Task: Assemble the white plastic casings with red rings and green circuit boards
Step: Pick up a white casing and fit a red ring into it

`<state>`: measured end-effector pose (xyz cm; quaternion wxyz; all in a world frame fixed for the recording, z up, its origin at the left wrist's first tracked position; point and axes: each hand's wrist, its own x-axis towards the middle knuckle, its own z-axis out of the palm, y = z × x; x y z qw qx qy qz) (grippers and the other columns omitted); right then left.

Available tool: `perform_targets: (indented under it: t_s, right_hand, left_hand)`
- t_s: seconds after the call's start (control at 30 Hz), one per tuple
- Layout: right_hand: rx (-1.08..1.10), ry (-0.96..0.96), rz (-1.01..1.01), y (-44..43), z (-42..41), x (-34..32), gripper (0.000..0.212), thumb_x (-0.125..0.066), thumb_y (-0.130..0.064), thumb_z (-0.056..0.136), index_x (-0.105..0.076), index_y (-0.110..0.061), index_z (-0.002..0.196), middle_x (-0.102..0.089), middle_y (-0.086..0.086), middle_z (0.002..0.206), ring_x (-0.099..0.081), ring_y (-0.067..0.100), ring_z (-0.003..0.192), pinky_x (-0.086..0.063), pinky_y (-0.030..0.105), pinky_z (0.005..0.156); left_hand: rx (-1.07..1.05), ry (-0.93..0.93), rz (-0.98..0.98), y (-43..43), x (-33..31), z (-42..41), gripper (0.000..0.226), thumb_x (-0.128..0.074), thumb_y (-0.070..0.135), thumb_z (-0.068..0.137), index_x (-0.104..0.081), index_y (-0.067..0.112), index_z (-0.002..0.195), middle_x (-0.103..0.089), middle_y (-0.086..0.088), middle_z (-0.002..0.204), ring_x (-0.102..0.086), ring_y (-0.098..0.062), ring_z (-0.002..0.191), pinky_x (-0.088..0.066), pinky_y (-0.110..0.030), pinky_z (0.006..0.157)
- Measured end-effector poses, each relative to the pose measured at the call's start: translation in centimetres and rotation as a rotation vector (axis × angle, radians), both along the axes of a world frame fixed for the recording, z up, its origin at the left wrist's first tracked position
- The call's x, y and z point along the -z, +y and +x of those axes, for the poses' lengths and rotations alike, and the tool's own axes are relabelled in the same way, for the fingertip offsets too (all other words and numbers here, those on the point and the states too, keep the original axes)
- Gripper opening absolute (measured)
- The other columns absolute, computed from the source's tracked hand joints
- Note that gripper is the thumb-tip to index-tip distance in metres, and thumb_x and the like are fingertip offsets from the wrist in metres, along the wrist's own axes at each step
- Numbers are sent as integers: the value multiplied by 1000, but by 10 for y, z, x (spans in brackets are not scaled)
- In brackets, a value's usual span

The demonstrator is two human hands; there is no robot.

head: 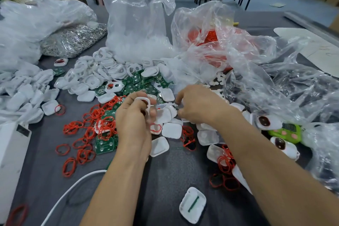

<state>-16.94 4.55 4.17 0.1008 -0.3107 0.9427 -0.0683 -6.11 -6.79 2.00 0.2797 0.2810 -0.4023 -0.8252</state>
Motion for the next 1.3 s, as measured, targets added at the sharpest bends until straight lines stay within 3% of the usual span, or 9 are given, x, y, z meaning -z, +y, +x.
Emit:
perform_targets:
  t_s: [0.17, 0.37, 0.47, 0.6, 0.77, 0.9, 1.07, 1.17, 1.3]
  right_hand:
    - [74, 163, -31, -2, -8, 0, 24, -65, -16, 88, -75, -25, 108, -73, 2, 114, -66, 28, 107, -54, 37, 95]
    - [-7, -78, -124, -12, -7, -1, 51, -60, -4, 88, -67, -28, 132, -68, -2, 133, -62, 21, 119, -51, 29, 98]
    - [8, -157, -79, -17, -22, -14, 40, -59, -2, 90, -77, -25, 116, -75, -5, 117, -67, 15, 106, -52, 25, 90]
    - [118, -78, -163, -28, -46, -30, 33, -59, -7, 90, -76, -30, 106, -69, -5, 80, -70, 20, 90, -55, 29, 79]
    - [344, 143, -92, -19, -74, -25, 22, -57, -12, 86, -71, -11, 103, -70, 9, 96, -65, 29, 88, -55, 36, 81]
    - [249, 31, 64, 5, -74, -17, 14, -58, -3, 88, -69, -6, 96, -69, 12, 102, -62, 29, 89, -53, 33, 76]
    - [383, 216, -382, 51, -68, -48, 39, -57, 2, 83, -78, -31, 81, -70, -10, 86, -65, 9, 77, -55, 27, 81]
    - [632, 508, -624, 93, -71, -64, 29, -50, -10, 73, -75, -23, 71, -72, 3, 73, -67, 25, 69, -59, 34, 77]
    - [720, 272, -87, 124, -90, -52, 27, -55, -7, 91, -72, 3, 109, -69, 27, 117, -65, 42, 110, -51, 39, 84]
  left_hand:
    - [-116, 29, 121, -10, 1, -1, 30, -41, -10, 93, -63, 9, 84, -66, -6, 70, -49, -10, 47, -36, -16, 40]
    - [-132, -24, 36, -11, 3, -5, 24, -54, -5, 90, -66, 12, 76, -69, -4, 73, -60, -11, 57, -47, -20, 51]
    - [-106, -36, -7, -11, 5, -7, 21, -61, -4, 95, -63, 11, 80, -69, -3, 73, -63, -9, 58, -50, -18, 54]
    - [-44, -93, -75, -13, 7, -5, 24, -55, -10, 86, -58, 11, 77, -57, -4, 62, -45, -12, 47, -39, -19, 44]
    - [80, -48, -110, -5, 4, -3, 24, -52, 8, 98, -67, 14, 81, -57, -4, 59, -37, -12, 40, -28, -19, 39]
    - [184, -84, -173, -1, 8, -6, 25, -50, 9, 102, -66, 8, 84, -58, -4, 55, -34, -12, 36, -23, -21, 43]
    - [324, -89, -208, 11, 17, -12, 21, -52, 8, 101, -72, 9, 94, -59, -9, 57, -37, -13, 38, -27, -19, 37]
    - [418, -151, -268, 22, 23, -16, 22, -52, 6, 99, -70, 10, 88, -65, -7, 62, -41, -13, 40, -31, -19, 38]
    - [535, -161, -293, 29, 25, -18, 12, -65, 2, 92, -72, 9, 85, -69, -6, 69, -45, -14, 40, -36, -19, 41]
